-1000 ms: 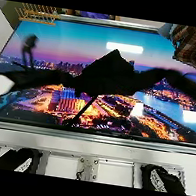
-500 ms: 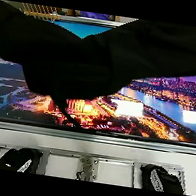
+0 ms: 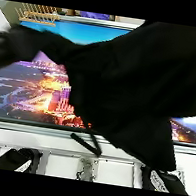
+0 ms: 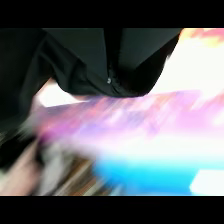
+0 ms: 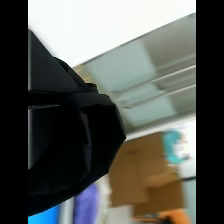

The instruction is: Fold the clothes and pants, and hang the long-sleeved shirts on hangers.

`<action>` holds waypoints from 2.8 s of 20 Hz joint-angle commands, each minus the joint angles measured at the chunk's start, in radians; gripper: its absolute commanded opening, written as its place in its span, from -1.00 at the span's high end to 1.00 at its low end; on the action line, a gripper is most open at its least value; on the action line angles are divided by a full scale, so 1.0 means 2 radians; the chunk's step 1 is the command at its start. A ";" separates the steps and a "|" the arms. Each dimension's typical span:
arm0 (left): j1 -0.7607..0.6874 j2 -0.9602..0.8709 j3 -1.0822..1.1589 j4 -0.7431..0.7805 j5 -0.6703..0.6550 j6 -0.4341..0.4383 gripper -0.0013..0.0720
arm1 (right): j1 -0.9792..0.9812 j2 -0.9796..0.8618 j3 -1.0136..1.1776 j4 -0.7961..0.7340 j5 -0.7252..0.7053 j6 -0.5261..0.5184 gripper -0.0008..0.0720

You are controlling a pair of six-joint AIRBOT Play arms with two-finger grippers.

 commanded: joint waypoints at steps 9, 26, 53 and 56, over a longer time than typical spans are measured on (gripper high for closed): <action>0.107 -0.332 0.001 -0.006 0.183 0.030 0.92 | 0.096 -0.334 0.002 -0.216 -0.026 0.121 0.94; 0.202 -0.380 0.000 -0.148 -0.017 0.180 0.92 | 0.177 -0.023 -0.346 -0.405 0.190 0.212 0.94; 0.176 -0.243 -0.020 -0.099 -0.089 0.203 -0.72 | -0.142 0.096 -0.614 -0.165 0.229 0.053 -0.98; 0.139 -0.205 -0.068 -0.098 -0.046 0.202 -0.07 | -0.239 0.038 -0.675 -0.101 0.169 -0.032 -0.98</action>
